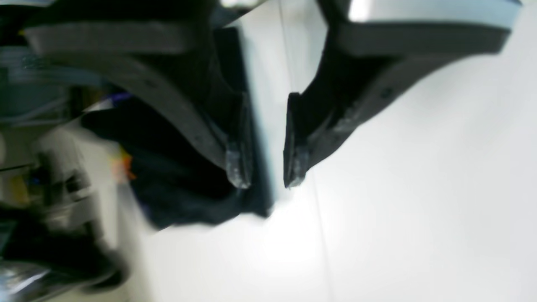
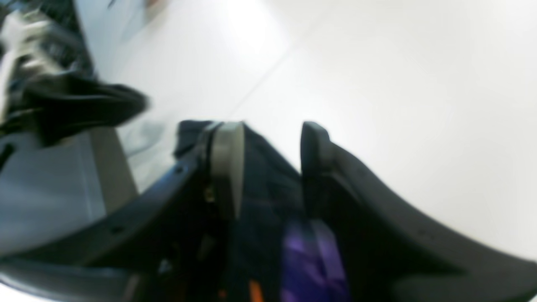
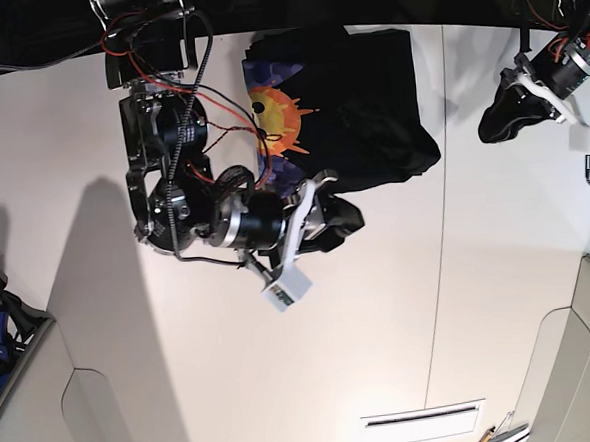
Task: Fold the T-shirt properly
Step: 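Grasp the folded bundle with the right gripper and flip it over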
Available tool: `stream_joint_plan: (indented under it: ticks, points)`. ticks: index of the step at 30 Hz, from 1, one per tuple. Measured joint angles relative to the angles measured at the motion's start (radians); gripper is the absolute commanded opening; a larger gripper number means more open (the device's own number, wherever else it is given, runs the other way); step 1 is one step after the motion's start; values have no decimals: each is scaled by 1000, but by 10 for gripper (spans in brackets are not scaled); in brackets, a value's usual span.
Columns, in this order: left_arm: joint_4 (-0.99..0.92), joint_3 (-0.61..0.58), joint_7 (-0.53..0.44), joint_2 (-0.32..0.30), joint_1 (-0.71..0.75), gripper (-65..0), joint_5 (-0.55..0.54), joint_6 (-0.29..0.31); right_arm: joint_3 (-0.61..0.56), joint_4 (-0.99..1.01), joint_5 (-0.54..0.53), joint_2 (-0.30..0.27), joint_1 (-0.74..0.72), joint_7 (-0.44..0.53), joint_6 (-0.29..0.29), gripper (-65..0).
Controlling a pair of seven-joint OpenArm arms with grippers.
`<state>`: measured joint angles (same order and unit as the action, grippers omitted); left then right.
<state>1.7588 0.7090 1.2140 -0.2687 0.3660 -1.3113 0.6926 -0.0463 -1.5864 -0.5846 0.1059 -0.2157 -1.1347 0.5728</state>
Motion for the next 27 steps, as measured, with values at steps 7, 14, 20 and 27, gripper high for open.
stream_joint_plan:
  ticks: [7, 14, 20, 27]
  points:
    - [182, 12, 53, 9, 0, -481, -105, 0, 204, 0, -11, 0, 0, -50, -4, -650]
    - [391, -149, 60, 42, 3, -482, -68, 0, 237, 0, -66, -26, 7, -53, -4, -650]
    - [420, -412, 47, 46, 8, -487, 90, 0, 237, 0, -66, -28, 7, -52, -4, -650]
    - [420, -606, -11, 44, 8, -487, 414, 0, 237, 0, -66, -28, 7, -52, -4, -650]
